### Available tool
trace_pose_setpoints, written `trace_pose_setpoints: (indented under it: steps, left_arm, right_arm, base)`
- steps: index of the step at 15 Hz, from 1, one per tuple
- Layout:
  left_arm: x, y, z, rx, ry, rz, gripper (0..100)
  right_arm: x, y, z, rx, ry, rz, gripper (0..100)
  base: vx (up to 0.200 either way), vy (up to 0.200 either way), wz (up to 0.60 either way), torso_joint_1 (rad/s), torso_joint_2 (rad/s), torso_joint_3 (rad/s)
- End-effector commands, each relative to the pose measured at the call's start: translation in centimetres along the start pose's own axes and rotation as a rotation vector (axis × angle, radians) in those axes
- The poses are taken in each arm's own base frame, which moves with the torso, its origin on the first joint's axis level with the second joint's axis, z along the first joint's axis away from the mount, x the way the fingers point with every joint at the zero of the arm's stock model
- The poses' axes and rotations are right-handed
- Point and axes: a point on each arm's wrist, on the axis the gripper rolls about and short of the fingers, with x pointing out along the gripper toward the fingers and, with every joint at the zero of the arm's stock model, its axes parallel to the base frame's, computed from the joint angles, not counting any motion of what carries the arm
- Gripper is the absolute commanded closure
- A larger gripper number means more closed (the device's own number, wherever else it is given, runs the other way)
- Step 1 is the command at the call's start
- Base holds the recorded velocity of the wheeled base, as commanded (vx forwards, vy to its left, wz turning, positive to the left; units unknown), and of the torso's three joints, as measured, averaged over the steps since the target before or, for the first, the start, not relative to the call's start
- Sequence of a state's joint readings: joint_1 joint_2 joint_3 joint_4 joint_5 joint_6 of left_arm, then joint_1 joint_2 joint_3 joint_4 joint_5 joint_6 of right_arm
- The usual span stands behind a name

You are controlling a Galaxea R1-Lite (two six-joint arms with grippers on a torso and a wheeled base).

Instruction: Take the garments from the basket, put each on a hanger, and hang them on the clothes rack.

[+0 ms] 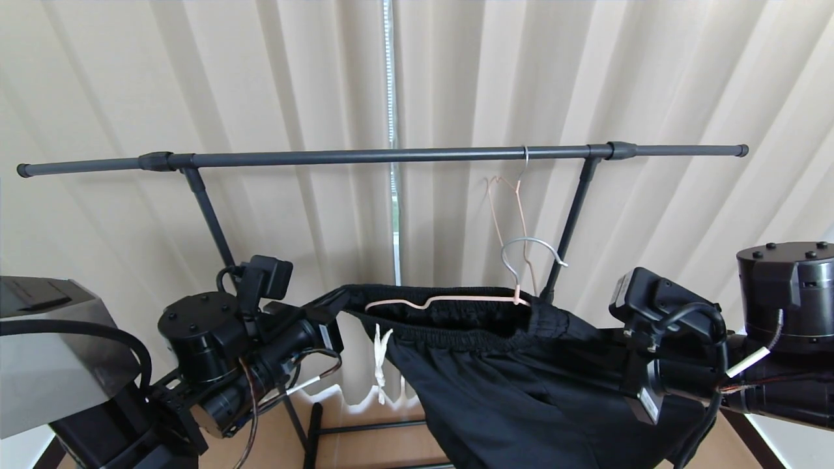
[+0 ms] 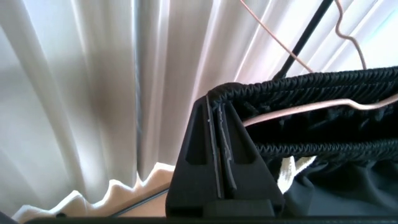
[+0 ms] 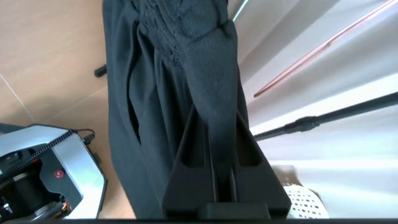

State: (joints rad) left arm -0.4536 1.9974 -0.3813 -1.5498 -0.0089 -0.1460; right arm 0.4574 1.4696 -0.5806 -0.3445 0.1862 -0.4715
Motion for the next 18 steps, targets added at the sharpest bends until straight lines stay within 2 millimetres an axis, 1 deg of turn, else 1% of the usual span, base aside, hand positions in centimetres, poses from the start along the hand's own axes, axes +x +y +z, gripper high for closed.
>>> trace_pose_setpoints:
  steps: [1, 4, 5, 7, 8, 10, 13, 14, 15, 18]
  left_arm:
    - [-0.4, -0.3, 0.8, 0.004, -0.013, -0.007, 100]
    - [-0.9, -0.5, 1.4, 0.010, 0.006, -0.011, 100]
    - [-1.3, -0.9, 2.0, 0.026, 0.045, -0.015, 100]
    - [-1.7, -1.7, 2.3, 0.060, 0.087, -0.033, 100]
    - [-2.0, -2.2, 2.9, 0.084, 0.104, -0.034, 100]
    - [-1.6, -2.9, 4.2, 0.112, 0.135, -0.035, 100]
    - [-1.6, -4.9, 6.3, 0.133, 0.221, -0.082, 100]
    - [-1.6, -5.1, 6.5, 0.135, 0.227, -0.087, 100]
    - [-1.4, -5.9, 7.0, 0.142, 0.261, -0.105, 100]
    - [-1.4, -6.9, 7.7, 0.153, 0.287, -0.100, 100]
  right_arm:
    - [0.8, 0.1, -0.4, 0.002, 0.026, 0.012, 100]
    - [1.4, -0.2, -0.5, 0.003, 0.056, -0.026, 100]
    - [2.3, -0.3, -0.5, -0.003, 0.067, -0.097, 100]
    - [3.0, -0.3, -0.4, -0.009, 0.056, -0.131, 100]
    - [3.5, -0.2, -0.3, -0.013, 0.056, -0.158, 100]
    - [4.4, 0.1, -0.4, -0.013, 0.058, -0.176, 100]
    - [6.0, 0.6, -0.4, 0.026, 0.036, -0.222, 100]
    - [6.2, 0.6, -0.4, 0.030, 0.034, -0.229, 100]
    - [7.0, 0.6, -0.6, 0.043, 0.027, -0.266, 100]
    - [8.2, 0.8, -0.7, 0.046, 0.013, -0.307, 100]
  base:
    - [0.000, 0.000, 0.00, 0.000, 0.00, 0.000]
    - [0.000, 0.000, 0.00, 0.000, 0.00, 0.000]
    - [0.000, 0.000, 0.00, 0.000, 0.00, 0.000]
    - [0.000, 0.000, 0.00, 0.000, 0.00, 0.000]
    - [0.000, 0.000, 0.00, 0.000, 0.00, 0.000]
    - [0.000, 0.000, 0.00, 0.000, 0.00, 0.000]
    - [0.000, 0.000, 0.00, 0.000, 0.00, 0.000]
    - [0.000, 0.000, 0.00, 0.000, 0.00, 0.000]
    - [0.000, 0.000, 0.00, 0.000, 0.00, 0.000]
    - [0.000, 0.000, 0.00, 0.000, 0.00, 0.000]
